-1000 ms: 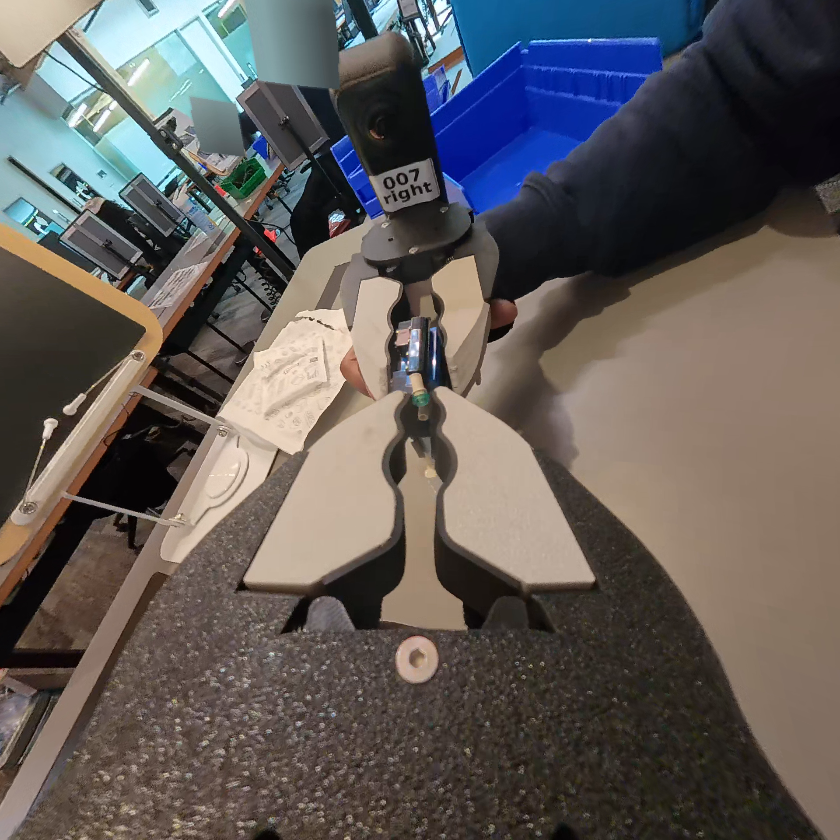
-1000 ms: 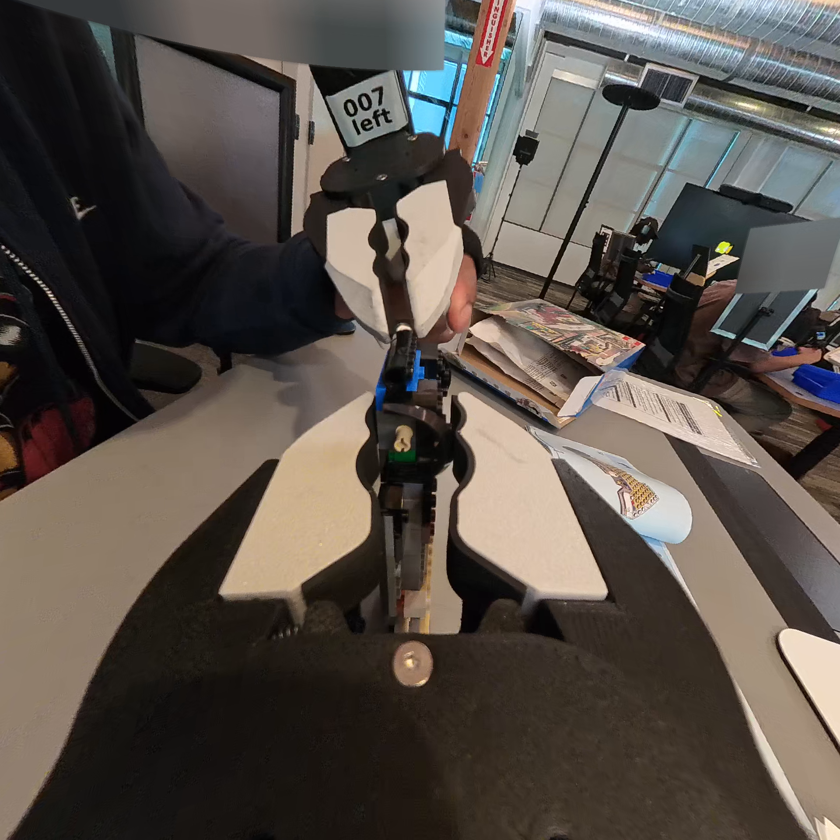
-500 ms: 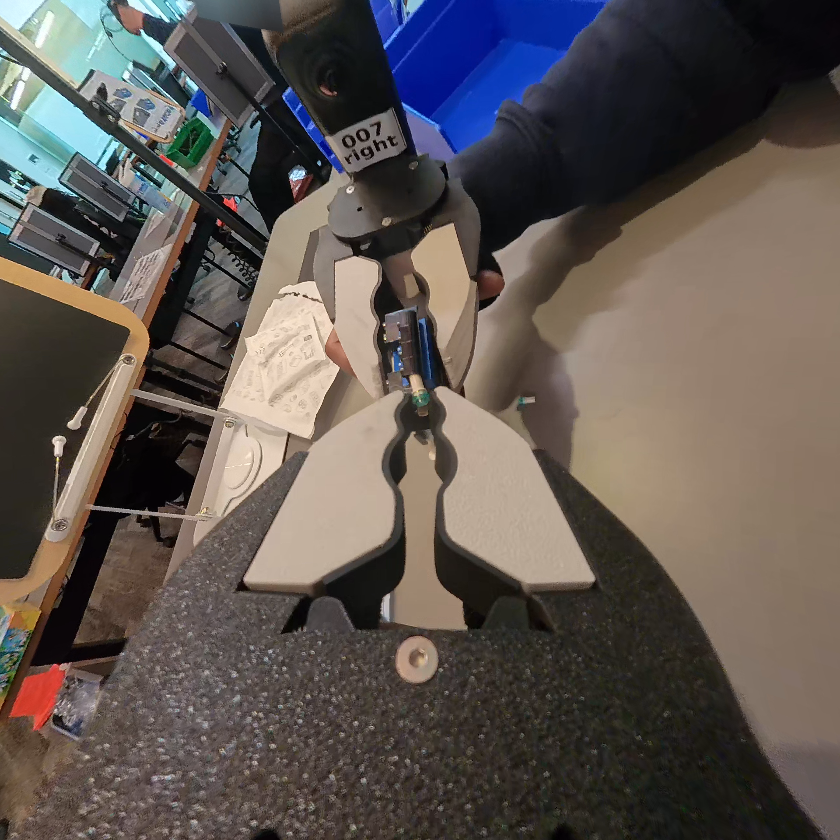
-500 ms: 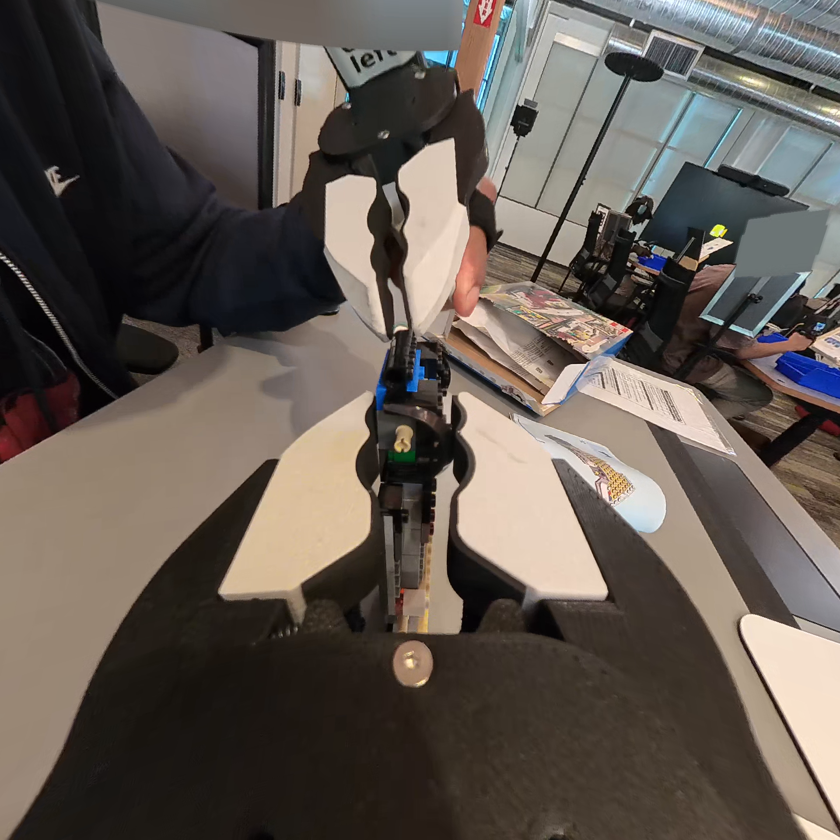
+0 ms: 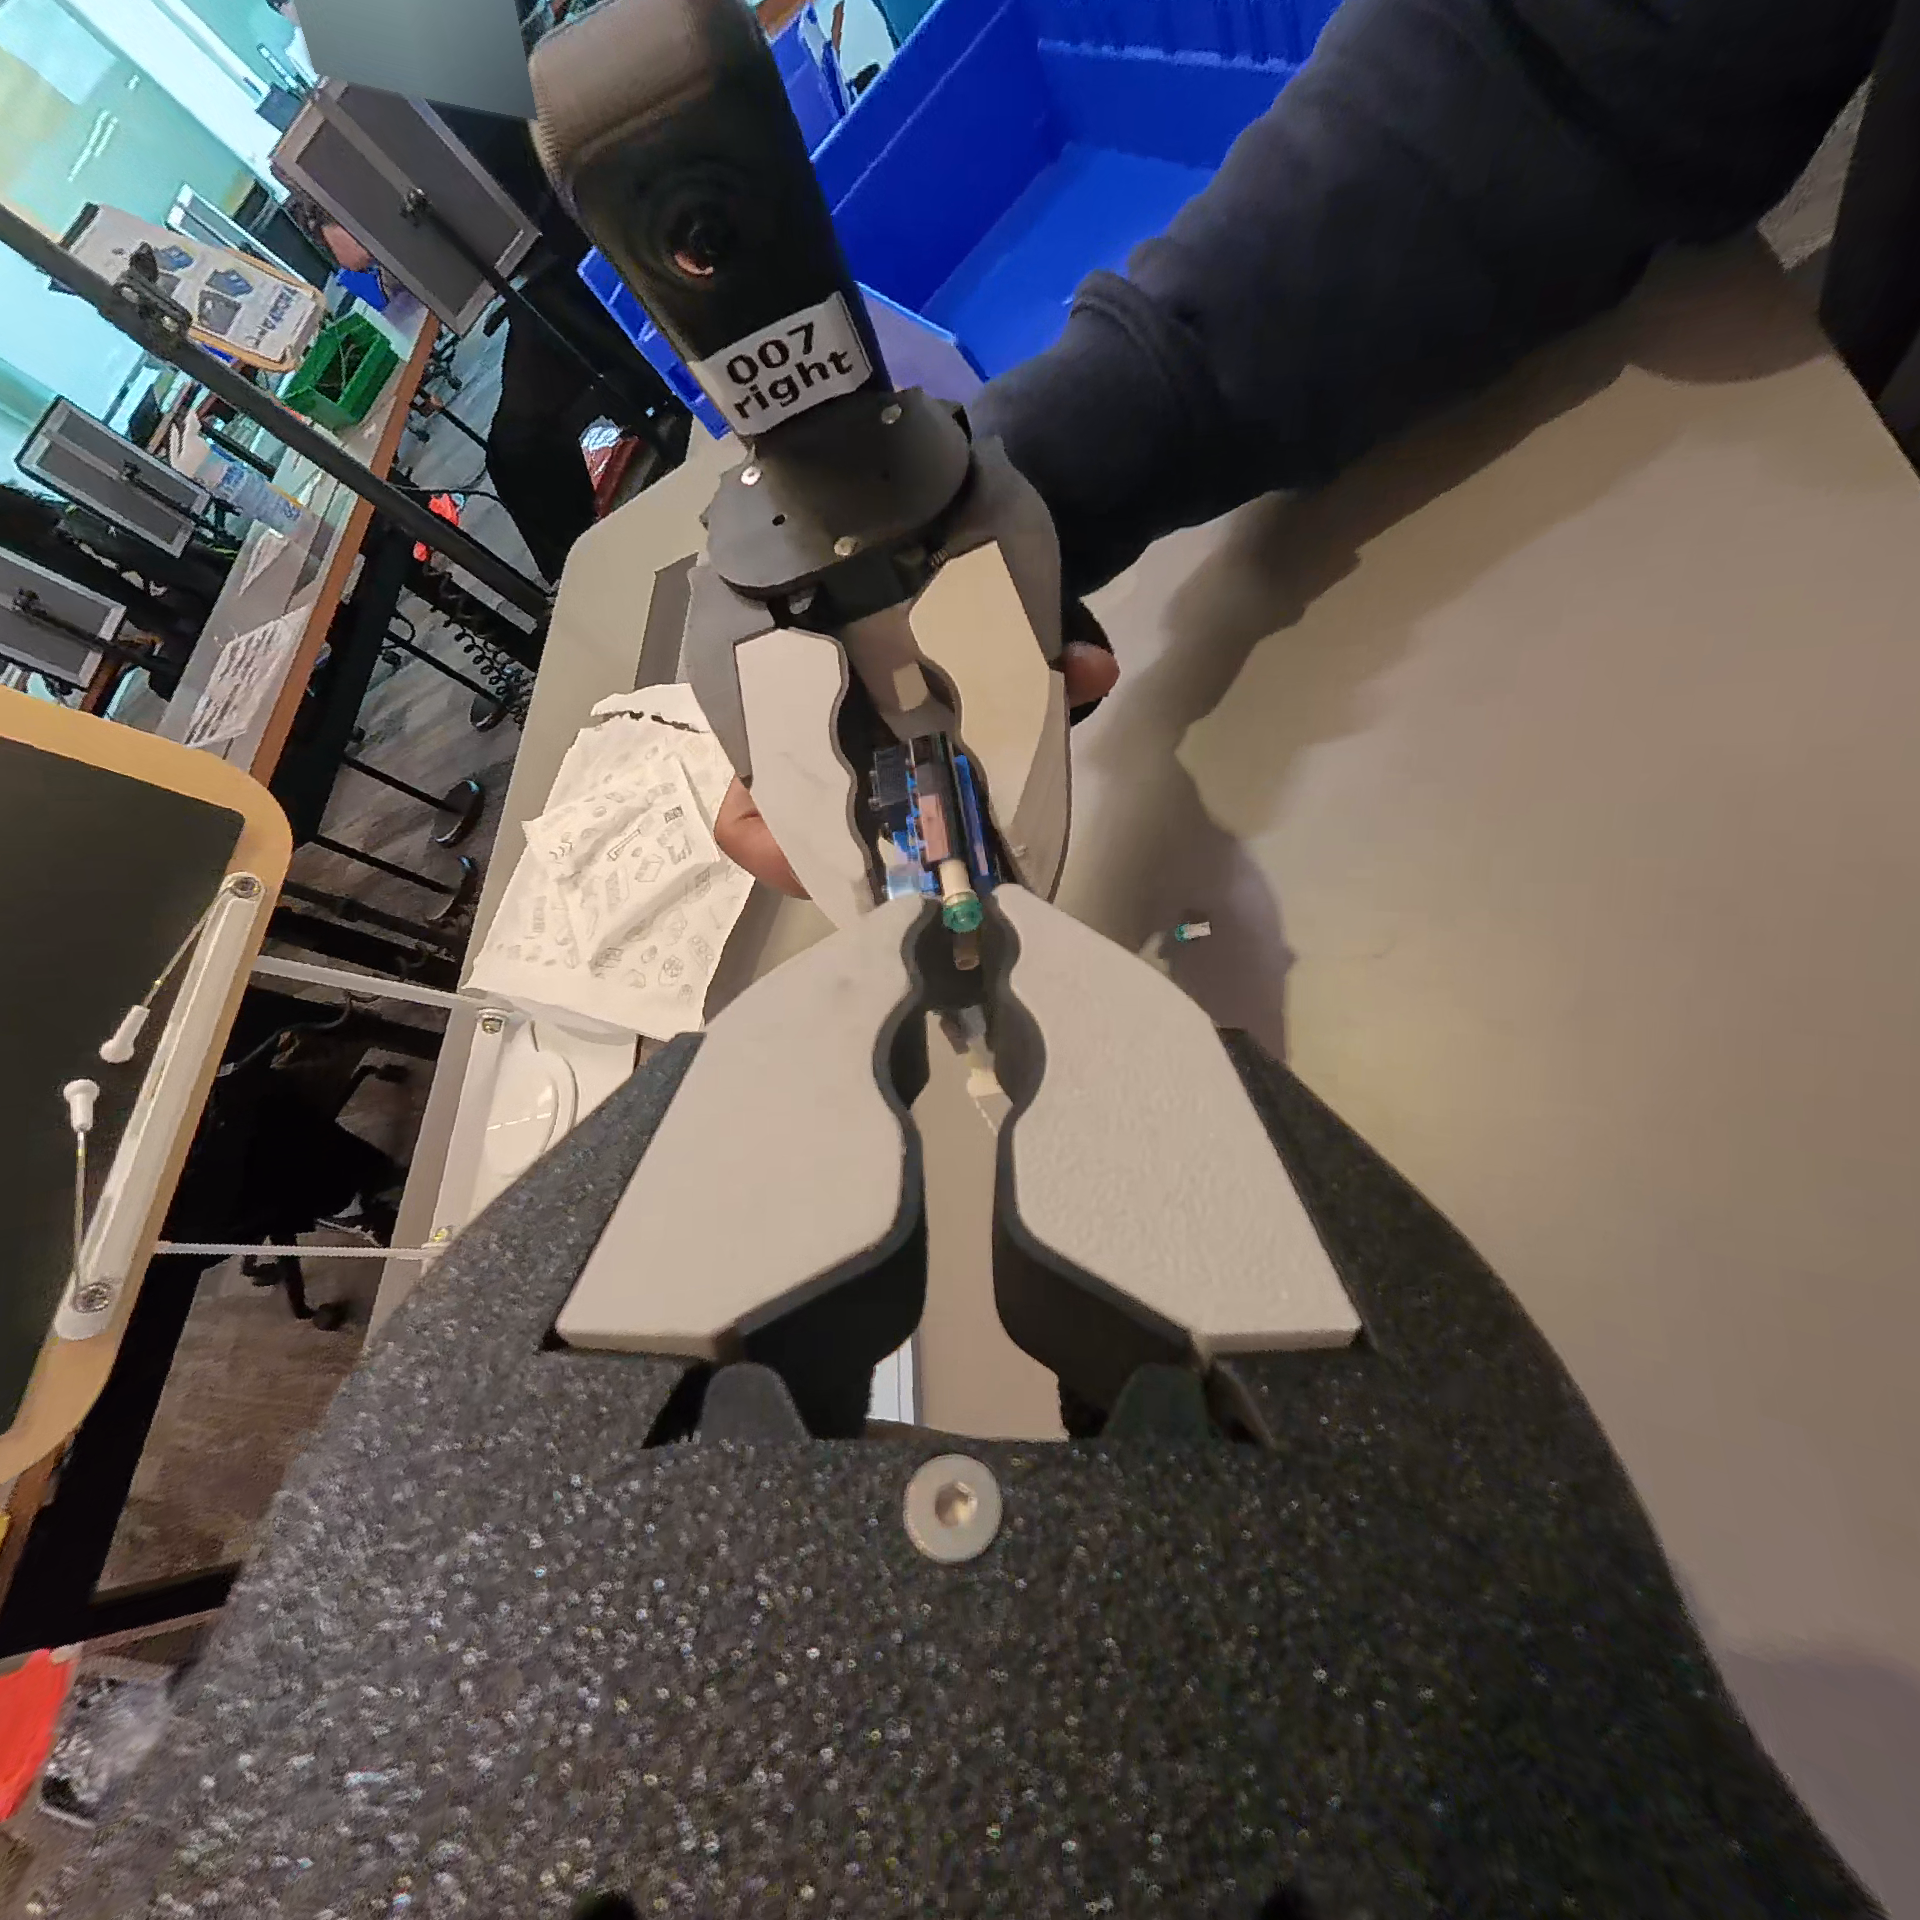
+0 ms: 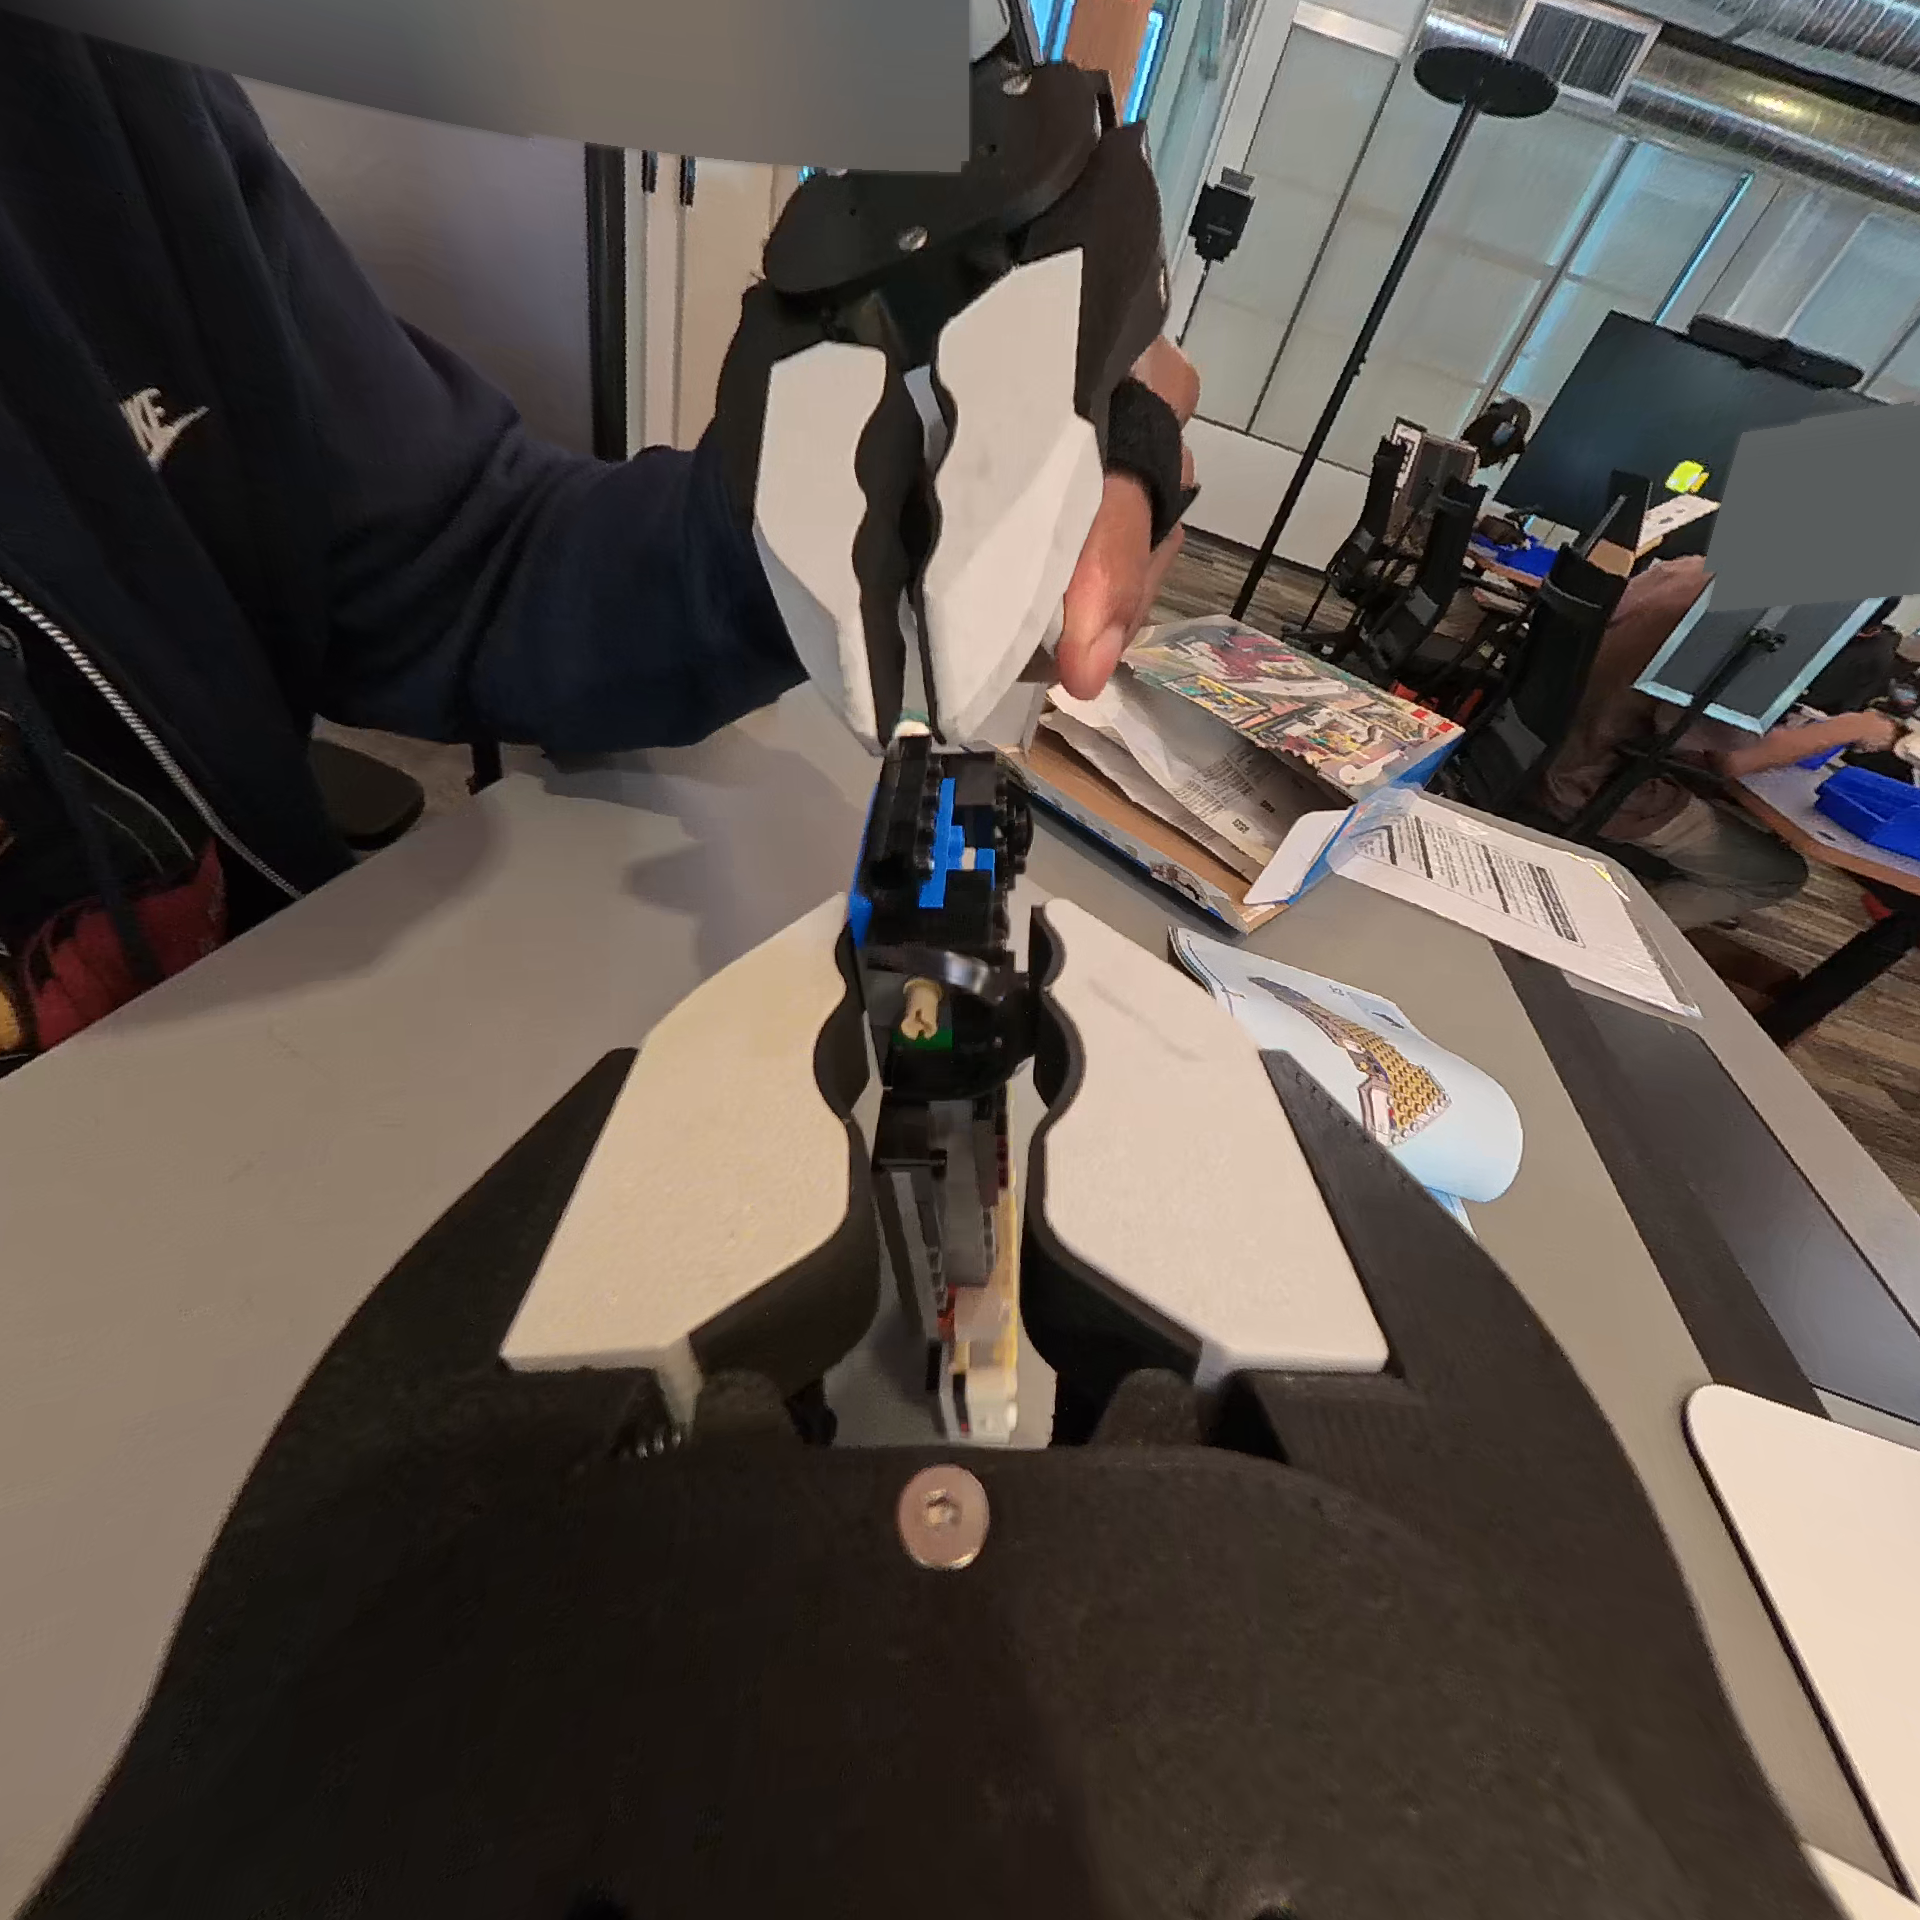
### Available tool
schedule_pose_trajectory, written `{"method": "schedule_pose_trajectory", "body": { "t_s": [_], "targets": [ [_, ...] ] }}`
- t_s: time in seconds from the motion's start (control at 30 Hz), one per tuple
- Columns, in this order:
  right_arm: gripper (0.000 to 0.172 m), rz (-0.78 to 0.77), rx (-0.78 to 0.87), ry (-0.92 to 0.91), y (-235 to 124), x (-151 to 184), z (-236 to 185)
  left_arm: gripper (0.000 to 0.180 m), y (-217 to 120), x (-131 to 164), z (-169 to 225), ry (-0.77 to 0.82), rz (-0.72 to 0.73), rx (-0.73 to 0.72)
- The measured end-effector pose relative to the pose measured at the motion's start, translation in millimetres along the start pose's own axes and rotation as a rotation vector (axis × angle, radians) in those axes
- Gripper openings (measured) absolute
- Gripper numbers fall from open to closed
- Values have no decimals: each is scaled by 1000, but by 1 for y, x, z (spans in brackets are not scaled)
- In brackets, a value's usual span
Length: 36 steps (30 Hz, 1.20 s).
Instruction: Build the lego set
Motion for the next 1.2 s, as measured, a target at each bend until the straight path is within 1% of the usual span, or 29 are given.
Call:
{"method": "schedule_pose_trajectory", "body": {
  "t_s": [0.03,0.2,0.3,0.5,0.67,0.9,1.2],
  "targets": [
    [28,-9,2,1,0,0,0,7,0,0,0,-11,5,0],
    [27,-86,29,-2,0,3,4,7,1,2,-3,-62,27,-7],
    [28,-102,53,-10,0,4,6,7,1,3,-3,-96,64,-11],
    [28,-92,53,6,2,4,4,7,1,8,-5,-139,107,-21],
    [27,-98,55,10,4,5,4,7,0,3,-6,-191,201,6],
    [26,-90,46,9,5,4,2,7,1,2,-5,-219,257,33],
    [25,-67,48,20,3,3,2,7,-1,6,-8,-287,417,65]
  ]
}}
Point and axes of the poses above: each gripper's, where its closed fingertips meet, y out along the fingers, x out of its underside, z = x × y across the jaws, the point moved 1 cm from there along -y, back along the fingers, and after that the axes turned 3 degrees about x, right-handed, at the moved point
